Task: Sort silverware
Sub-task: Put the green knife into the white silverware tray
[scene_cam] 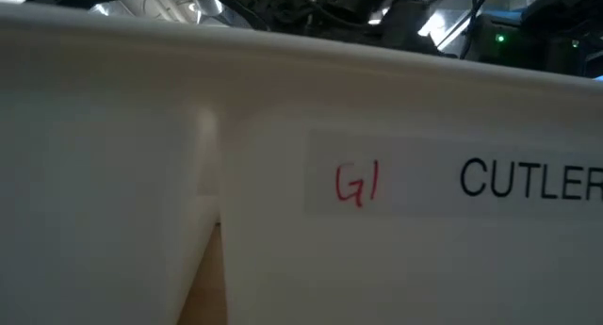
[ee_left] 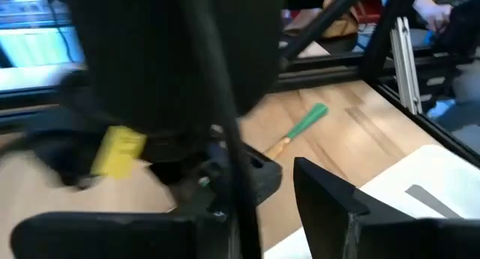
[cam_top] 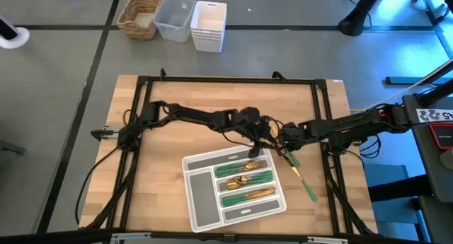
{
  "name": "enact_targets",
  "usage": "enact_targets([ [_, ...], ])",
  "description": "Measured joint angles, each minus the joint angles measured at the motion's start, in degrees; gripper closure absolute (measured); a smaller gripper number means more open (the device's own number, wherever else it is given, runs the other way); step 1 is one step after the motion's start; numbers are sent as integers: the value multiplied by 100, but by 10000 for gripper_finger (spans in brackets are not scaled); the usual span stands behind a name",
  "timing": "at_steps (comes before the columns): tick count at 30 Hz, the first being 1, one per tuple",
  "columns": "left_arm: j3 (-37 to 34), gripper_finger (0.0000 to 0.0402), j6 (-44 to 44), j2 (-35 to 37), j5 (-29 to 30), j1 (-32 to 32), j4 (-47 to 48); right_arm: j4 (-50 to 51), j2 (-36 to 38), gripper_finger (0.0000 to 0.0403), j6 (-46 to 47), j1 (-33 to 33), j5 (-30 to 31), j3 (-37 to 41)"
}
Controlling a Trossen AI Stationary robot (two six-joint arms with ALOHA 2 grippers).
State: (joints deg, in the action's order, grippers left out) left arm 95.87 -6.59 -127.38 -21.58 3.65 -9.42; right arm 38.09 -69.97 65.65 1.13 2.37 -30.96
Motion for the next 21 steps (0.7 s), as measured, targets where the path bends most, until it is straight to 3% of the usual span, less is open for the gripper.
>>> enact_targets([
  [8,627,304,-93,-774,-45,-147,-87,248,-4,402,-58,4,5,-93],
  [21,619,304,272,-852,-119,-257,87,1047,124,402,-41,0,31,-146],
])
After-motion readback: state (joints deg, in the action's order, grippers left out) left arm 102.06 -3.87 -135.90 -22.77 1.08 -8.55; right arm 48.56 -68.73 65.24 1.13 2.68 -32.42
